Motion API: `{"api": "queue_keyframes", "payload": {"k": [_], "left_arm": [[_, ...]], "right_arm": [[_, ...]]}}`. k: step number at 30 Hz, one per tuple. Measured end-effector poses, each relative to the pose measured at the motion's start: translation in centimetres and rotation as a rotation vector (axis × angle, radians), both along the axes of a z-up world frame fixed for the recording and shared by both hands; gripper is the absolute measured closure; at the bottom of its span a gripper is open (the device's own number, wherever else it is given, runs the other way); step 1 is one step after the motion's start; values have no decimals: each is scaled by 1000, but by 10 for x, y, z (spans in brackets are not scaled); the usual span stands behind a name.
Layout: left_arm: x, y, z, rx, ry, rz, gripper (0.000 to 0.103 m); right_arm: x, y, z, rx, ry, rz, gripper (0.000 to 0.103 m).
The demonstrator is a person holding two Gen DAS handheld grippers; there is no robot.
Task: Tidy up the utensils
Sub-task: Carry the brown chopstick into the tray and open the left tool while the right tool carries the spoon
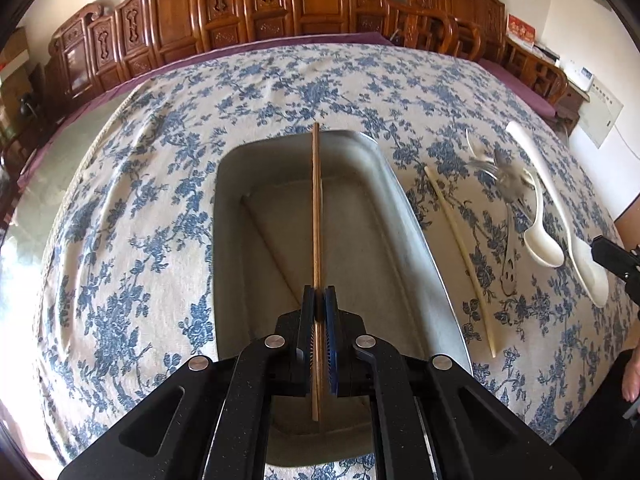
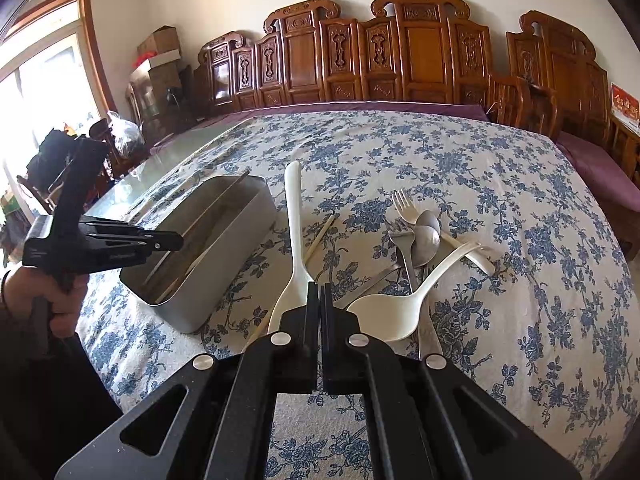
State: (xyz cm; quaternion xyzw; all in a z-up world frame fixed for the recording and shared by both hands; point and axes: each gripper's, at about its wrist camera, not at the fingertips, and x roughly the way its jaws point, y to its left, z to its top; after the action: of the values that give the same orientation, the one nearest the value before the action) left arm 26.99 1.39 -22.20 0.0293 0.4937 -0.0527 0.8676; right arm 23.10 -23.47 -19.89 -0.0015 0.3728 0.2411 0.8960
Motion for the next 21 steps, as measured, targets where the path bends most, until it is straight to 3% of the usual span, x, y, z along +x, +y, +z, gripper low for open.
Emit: {"api": "queue_keyframes", "payload": {"k": [11,21], "left_arm": [[-1,-3,-14,1,50,-25,99],[-4,8,4,-41,2,5,99]], "right_arm": [[0,3,-1,-8,3,5,101],[2,27,3,-17,9,24,101]]}}
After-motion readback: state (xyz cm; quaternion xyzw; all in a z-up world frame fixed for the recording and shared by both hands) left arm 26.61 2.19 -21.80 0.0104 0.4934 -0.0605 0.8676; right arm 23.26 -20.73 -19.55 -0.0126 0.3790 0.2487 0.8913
